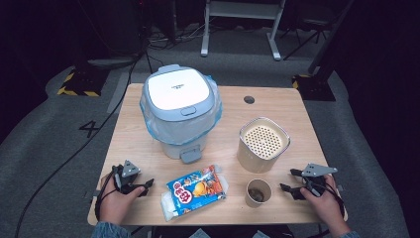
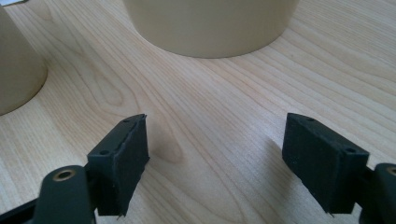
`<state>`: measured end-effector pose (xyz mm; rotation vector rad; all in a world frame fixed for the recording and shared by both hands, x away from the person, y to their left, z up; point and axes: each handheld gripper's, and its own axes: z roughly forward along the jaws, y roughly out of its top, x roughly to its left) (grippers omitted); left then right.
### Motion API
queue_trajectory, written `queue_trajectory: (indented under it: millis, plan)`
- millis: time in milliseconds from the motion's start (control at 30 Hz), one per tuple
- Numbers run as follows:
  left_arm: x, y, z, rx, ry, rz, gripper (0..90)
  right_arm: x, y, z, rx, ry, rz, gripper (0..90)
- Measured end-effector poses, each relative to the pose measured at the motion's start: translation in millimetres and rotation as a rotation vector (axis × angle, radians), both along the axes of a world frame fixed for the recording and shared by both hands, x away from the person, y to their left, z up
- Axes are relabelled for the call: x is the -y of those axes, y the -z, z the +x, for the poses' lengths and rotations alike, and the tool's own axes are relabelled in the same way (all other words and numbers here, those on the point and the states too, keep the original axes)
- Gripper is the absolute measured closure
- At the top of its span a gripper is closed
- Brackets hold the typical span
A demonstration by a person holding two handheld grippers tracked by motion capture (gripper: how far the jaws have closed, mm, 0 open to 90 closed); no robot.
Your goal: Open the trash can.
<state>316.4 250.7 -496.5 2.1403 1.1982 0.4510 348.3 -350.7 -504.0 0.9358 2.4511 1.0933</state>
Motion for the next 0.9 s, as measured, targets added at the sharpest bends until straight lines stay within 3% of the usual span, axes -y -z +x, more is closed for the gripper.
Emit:
queue_trajectory:
  millis: [33, 100, 400, 533, 600, 633, 900]
  plan:
    - [0.0, 0.0, 0.0, 0.0, 0.0, 0.0, 34.0, 0.0, 0.0, 0.0, 0.0, 0.0, 0.0, 22.8]
    - [-4.5, -5.0, 0.2, 0.015, -0.013, -0.054, 37.7, 0.1, 0.0, 0.1, 0.0, 0.0, 0.0, 22.8]
    - [-12.5, -25.7, -0.4, 0.024, 0.0, -0.112, 44.2, 0.0, 0.0, 0.1, -0.001, 0.0, 0.002, 22.8]
    - [-13.3, -46.2, 1.3, 0.046, 0.028, -0.136, 46.7, 0.0, 0.1, 0.1, -0.001, -0.001, 0.002, 22.8]
    - [-13.1, -49.5, 1.7, 0.054, 0.036, -0.137, 47.9, 0.0, 0.1, 0.2, -0.001, -0.001, 0.002, 22.8]
    - [-11.8, -58.6, 2.3, 0.062, 0.053, -0.148, 51.2, 0.1, 0.1, 0.2, -0.001, -0.001, 0.002, 22.8]
    - [-2.3, -81.2, 9.1, 0.102, 0.13, -0.199, 69.5, 0.1, 0.1, 0.2, -0.001, -0.001, 0.002, 22.8]
